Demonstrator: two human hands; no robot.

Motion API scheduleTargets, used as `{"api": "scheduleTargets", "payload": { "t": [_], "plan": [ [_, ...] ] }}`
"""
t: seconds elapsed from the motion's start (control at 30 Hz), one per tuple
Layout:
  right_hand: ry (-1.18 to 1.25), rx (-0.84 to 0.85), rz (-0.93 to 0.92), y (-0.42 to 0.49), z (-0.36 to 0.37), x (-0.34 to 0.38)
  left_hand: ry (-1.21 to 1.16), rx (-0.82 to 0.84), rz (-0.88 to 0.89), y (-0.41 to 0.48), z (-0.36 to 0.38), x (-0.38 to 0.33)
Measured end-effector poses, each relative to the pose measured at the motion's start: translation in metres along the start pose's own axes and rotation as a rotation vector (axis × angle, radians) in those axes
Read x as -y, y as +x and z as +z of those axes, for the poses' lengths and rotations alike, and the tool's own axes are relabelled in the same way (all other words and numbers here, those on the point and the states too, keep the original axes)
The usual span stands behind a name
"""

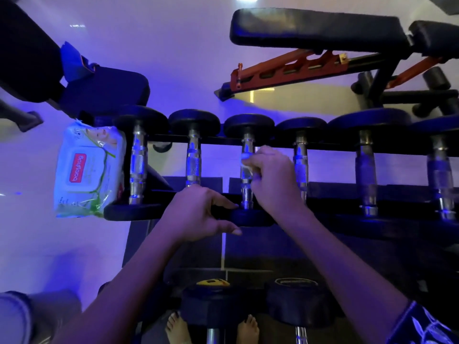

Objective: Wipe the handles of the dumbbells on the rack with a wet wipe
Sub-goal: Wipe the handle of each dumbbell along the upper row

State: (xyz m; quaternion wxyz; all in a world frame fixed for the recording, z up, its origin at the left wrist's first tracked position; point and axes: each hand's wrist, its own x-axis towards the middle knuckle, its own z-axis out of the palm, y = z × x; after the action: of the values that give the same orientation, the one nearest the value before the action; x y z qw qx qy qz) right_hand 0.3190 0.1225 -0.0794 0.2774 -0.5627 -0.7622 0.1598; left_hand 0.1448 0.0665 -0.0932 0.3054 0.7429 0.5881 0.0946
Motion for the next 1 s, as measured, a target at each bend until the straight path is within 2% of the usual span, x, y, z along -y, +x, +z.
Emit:
{"api": "scheduleTargets", "payload": {
  "t": [0.13, 0.43, 0.67, 0.9, 1.0],
  "plan": [
    [0.051, 0.057, 0.013, -0.041, -0.002, 0.008, 0.02, -0.005, -0.015, 0.003, 0.0, 0.001],
    [-0.033, 0.108, 0.178, 0.013, -0.005, 0.013, 0.149, 0.063, -0.034, 0.0, -0.007, -0.01],
    [0.056, 0.093, 0.245, -0.048, -0.001, 0.027, 0.267, 0.099, 0.002, -0.003, -0.013, -0.02],
    [0.024, 0.01, 0.288, 0.035, -0.004, 0.027, 0.251, 0.109, -0.014, -0.003, -0.012, -0.018],
    [-0.001, -0.004, 0.303, 0.031, 0.0, 0.029, 0.255, 0.118, -0.011, 0.0, -0.011, -0.017]
  ]
}}
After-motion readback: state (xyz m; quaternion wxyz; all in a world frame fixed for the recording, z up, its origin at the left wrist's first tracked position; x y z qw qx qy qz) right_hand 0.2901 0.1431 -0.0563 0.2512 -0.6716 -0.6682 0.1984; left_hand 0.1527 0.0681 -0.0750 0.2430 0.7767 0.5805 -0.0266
